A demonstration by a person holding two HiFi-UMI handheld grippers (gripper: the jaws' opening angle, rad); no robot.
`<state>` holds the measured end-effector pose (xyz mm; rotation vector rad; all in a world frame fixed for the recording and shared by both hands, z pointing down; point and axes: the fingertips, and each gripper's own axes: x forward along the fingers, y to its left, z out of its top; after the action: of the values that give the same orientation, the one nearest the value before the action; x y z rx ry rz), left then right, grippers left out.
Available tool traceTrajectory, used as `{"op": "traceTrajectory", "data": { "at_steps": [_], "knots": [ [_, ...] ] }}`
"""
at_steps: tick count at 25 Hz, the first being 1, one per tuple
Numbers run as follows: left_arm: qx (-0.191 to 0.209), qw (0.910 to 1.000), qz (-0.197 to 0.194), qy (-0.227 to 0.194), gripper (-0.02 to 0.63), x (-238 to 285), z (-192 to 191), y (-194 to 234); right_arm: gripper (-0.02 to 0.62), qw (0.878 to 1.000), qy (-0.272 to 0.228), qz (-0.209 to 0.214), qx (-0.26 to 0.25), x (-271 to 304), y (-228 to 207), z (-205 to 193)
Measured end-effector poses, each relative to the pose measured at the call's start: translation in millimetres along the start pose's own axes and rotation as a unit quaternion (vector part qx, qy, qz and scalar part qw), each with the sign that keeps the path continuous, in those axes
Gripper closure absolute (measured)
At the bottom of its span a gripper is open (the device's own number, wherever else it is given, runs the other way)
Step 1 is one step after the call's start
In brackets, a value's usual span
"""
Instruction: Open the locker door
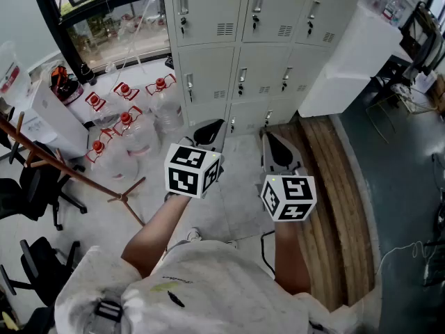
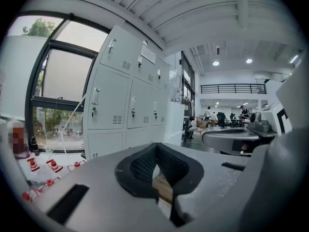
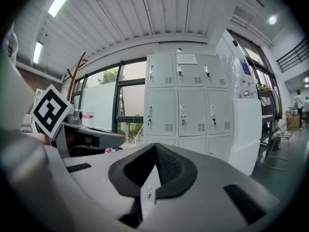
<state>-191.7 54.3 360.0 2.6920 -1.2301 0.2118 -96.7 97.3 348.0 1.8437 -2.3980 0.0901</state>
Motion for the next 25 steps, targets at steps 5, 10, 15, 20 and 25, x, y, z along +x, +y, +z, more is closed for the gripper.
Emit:
{"op": "traceTrajectory", "data": {
  "at_steps": [5,10,15,20,25],
  "knots": [
    [0.000,1.0000,-0.003,0.004,0.600,8.0,-1.1,-10.4,0.598,1.000,-0.002,0.007,0.013,1.6,-8.0,-1.6],
    [-0.001,1.0000,0.002,0.004,0.600,21.7,1.1,-17.6,0.598,1.000,-0.008,0.013,0.019,2.8,-26.2,-0.6],
    [-0.004,0.9999,0.009,0.003,0.600,38.8,3.9,-29.4,0.598,0.999,-0.009,0.022,0.028,3.7,-48.7,-5.0],
    [0.000,0.9999,0.013,0.004,0.600,58.4,6.3,-43.6,0.598,0.999,-0.016,0.030,0.034,5.9,-73.0,-5.1],
    [-0.004,0.9999,0.016,0.004,0.600,73.6,6.3,-50.4,0.598,0.999,-0.018,0.034,0.037,8.4,-90.7,-8.1]
  ]
}}
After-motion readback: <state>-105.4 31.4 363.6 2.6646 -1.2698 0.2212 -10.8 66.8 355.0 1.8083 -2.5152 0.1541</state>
